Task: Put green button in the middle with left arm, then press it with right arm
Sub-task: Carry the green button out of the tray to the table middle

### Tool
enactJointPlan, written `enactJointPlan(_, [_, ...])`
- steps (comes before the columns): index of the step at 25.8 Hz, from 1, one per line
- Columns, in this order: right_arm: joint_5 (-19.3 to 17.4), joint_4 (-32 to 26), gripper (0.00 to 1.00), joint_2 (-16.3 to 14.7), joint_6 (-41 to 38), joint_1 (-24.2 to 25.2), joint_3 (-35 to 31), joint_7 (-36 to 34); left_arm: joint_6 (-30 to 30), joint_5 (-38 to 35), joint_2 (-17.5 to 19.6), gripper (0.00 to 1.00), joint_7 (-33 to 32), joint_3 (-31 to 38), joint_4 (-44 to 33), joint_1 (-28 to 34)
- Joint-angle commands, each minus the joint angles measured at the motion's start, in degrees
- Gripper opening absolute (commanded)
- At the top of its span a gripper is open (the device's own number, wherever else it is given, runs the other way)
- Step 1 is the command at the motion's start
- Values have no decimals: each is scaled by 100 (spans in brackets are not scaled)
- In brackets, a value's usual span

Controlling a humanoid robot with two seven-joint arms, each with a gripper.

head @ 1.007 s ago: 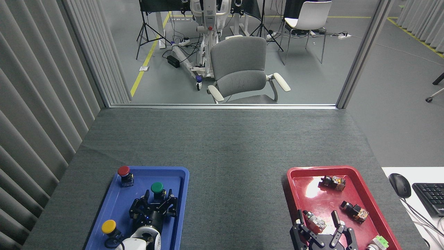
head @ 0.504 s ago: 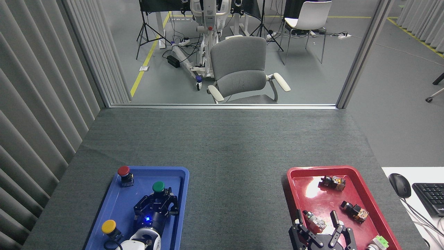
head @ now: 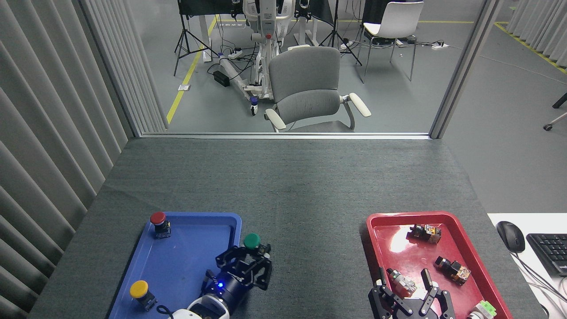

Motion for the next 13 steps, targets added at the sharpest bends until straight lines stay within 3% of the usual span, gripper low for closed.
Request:
enactJointPlan(1, [-1,-31,99,22,8,-9,0,30,-245,-102,-145,14,-17,-671,46,-73])
enactJointPlan(13, [7,-31,100,-49,-36,17,0,48,-280,-550,-1006,15,-26,-750,1013,-223])
